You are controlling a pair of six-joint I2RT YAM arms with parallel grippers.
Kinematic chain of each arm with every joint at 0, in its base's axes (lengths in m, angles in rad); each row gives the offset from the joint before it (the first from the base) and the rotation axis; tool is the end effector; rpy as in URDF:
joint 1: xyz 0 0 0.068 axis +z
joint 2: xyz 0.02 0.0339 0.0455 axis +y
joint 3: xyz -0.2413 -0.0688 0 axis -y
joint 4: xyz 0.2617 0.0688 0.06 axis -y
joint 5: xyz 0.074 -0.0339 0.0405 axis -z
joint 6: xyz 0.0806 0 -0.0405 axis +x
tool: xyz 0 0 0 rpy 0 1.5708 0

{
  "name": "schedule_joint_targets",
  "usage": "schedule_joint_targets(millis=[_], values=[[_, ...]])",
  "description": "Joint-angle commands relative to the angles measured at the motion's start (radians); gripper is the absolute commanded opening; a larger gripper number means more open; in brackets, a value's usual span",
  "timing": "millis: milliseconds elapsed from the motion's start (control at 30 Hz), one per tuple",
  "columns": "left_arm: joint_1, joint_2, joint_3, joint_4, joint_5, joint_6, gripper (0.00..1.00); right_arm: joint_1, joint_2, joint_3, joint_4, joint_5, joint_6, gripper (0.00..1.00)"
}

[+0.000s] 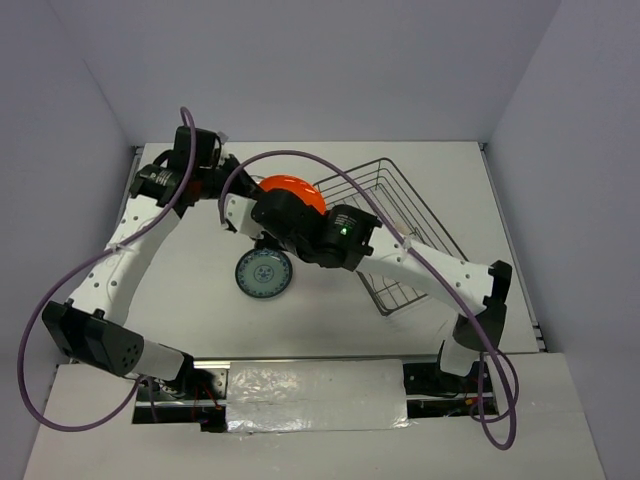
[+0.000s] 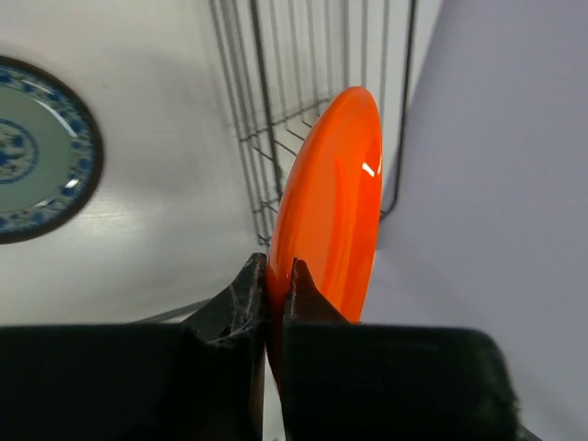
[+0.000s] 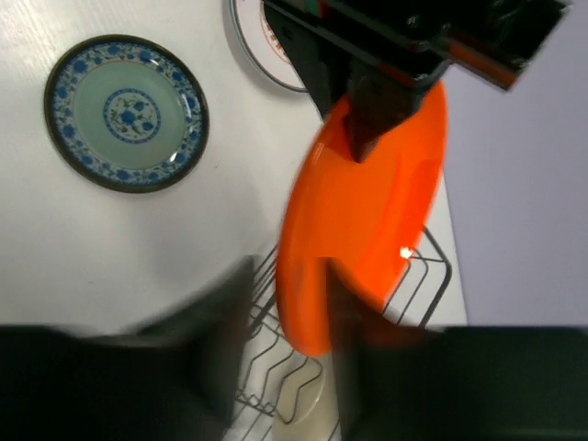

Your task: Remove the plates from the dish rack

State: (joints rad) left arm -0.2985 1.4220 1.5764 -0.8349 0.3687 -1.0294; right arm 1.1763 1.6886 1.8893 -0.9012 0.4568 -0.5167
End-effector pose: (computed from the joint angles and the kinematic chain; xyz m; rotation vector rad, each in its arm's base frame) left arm 0.3255 -0.1306 0.3578 -0.6690 2.3557 -1.0753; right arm 0.1884 0.3600 0.3698 -1.4760 1.6202 -0.1512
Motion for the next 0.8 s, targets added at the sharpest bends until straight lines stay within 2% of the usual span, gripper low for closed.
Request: schedule_joint_targets(millis=[0,67,100,133,167,267,433,600,700,733,767], values=[[-0.01,-0.012,-0.03,-0.039,-0.097,0.083,0.0,-0.038,-0.021,-0.016,0.036,0.043,0.129,0.55],[-0.01,-0.029,-0.096,-0.053,-0.222,0.133,0.0,-0.123,-0.129,-0.129,0.068,-0.074,0.231,0.77],[-0.007,-0.038,-0.134,-0.031,-0.247,0.152,0.0,-0.148,-0.185,-0.192,0.15,-0.154,0.335,0.97],[-0.005,-0.047,-0.179,-0.003,-0.255,0.169,0.0,-0.18,-0.243,-0.253,0.197,-0.196,0.384,1.0],[-0.005,-0.069,-0.269,0.028,-0.266,0.199,0.0,-0.24,-0.361,-0.376,0.24,-0.237,0.464,1.0],[0.002,-0.118,-0.431,0.12,-0.283,0.212,0.0,-0.317,-0.547,-0.525,0.309,-0.271,0.553,1.0],[0.025,-0.167,-0.593,0.236,-0.289,0.216,0.0,-0.403,-0.682,-0.572,0.197,-0.236,0.573,1.0],[0.065,-0.129,-0.665,0.298,-0.278,0.25,0.02,-0.423,-0.744,-0.63,0.162,-0.259,0.587,1.0],[0.082,-0.101,-0.687,0.319,-0.274,0.262,0.25,-0.428,-0.761,-0.662,0.15,-0.27,0.6,1.0],[0.085,-0.089,-0.691,0.319,-0.268,0.262,0.46,-0.428,-0.762,-0.673,0.145,-0.27,0.601,1.0],[0.087,-0.083,-0.693,0.315,-0.266,0.262,0.58,-0.431,-0.761,-0.677,0.139,-0.268,0.609,1.0]])
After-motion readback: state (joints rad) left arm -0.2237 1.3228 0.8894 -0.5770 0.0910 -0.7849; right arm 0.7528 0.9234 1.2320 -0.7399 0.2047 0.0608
